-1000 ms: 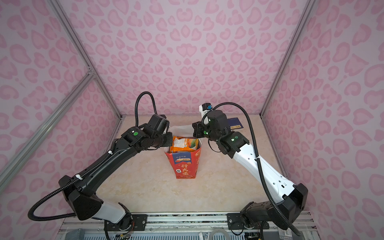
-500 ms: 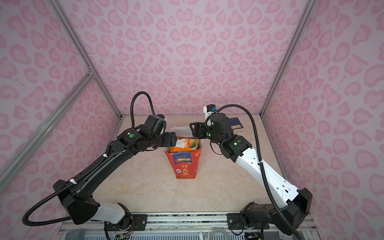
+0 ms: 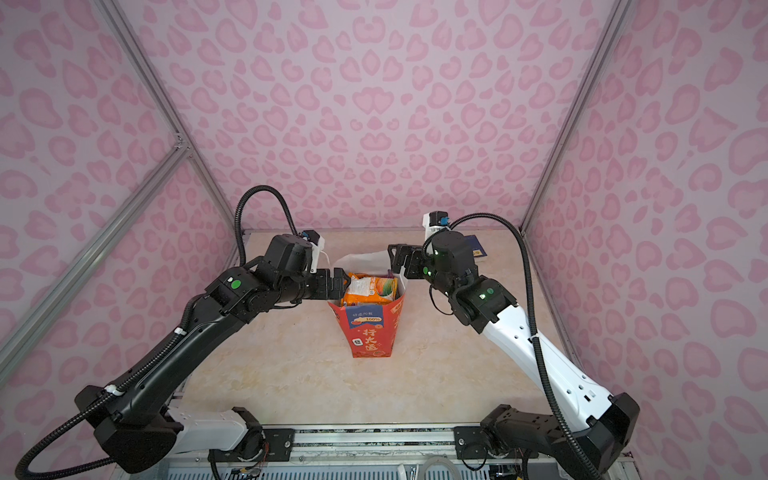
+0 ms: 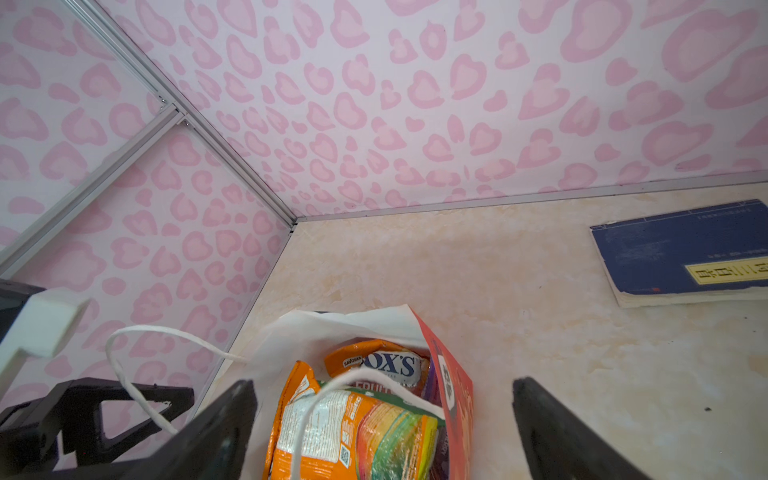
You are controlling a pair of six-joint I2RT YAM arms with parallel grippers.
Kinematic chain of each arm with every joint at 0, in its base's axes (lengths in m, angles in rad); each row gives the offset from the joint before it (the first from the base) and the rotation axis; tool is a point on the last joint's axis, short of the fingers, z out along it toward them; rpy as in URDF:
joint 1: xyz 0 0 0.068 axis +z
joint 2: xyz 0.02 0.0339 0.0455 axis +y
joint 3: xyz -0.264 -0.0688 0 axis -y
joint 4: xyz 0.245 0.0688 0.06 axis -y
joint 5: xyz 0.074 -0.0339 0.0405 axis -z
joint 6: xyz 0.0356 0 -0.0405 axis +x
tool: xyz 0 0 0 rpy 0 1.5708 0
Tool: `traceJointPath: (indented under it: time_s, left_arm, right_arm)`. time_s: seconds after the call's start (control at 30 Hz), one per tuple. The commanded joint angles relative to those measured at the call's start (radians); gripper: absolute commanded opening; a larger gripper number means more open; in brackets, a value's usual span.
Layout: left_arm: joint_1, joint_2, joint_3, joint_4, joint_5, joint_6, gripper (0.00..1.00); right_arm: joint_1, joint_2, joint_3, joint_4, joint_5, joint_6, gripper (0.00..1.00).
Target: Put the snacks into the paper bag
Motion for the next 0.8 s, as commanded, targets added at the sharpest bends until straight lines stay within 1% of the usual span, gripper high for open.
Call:
traceJointPath:
  time_s: [0.0,0.1,0.17,0.43,0.53,0.63,0.7,0.77]
  left_arm:
    - [0.001,-0.020,-0.008,0.024,0.029,0.017,0.97]
    - [0.002,-0.026,-0.009,0.021,0.027,0.019,0.97]
    - [0.002,-0.034,-0.008,0.018,0.025,0.021,0.97]
    - [0.002,-0.119,-0.024,0.011,0.079,0.064,0.97]
    - [0.005,-0.199,-0.068,0.029,0.074,0.090,0.97]
    - [0.004,-0.287,-0.109,0.073,0.086,0.108,0.97]
    - [0.004,-0.351,-0.146,0.118,0.054,0.106,0.97]
    - [0.004,-0.412,-0.210,0.170,-0.018,0.097,0.97]
  right_arm:
    - [-0.004,-0.010,-0.013,0.008,-0.001,0.028,0.98]
    - [-0.027,-0.008,-0.023,0.025,-0.085,0.061,0.98]
    - [-0.030,-0.013,-0.026,0.027,-0.087,0.063,0.98]
    - [-0.035,-0.099,-0.058,0.028,-0.034,0.030,0.98]
    - [-0.035,-0.156,-0.086,0.024,0.019,0.004,0.98]
    - [-0.038,-0.208,-0.107,-0.006,0.104,-0.017,0.98]
    - [-0.046,-0.239,-0.124,-0.018,0.124,-0.042,0.98]
    - [-0.057,-0.258,-0.135,-0.041,0.144,-0.056,0.98]
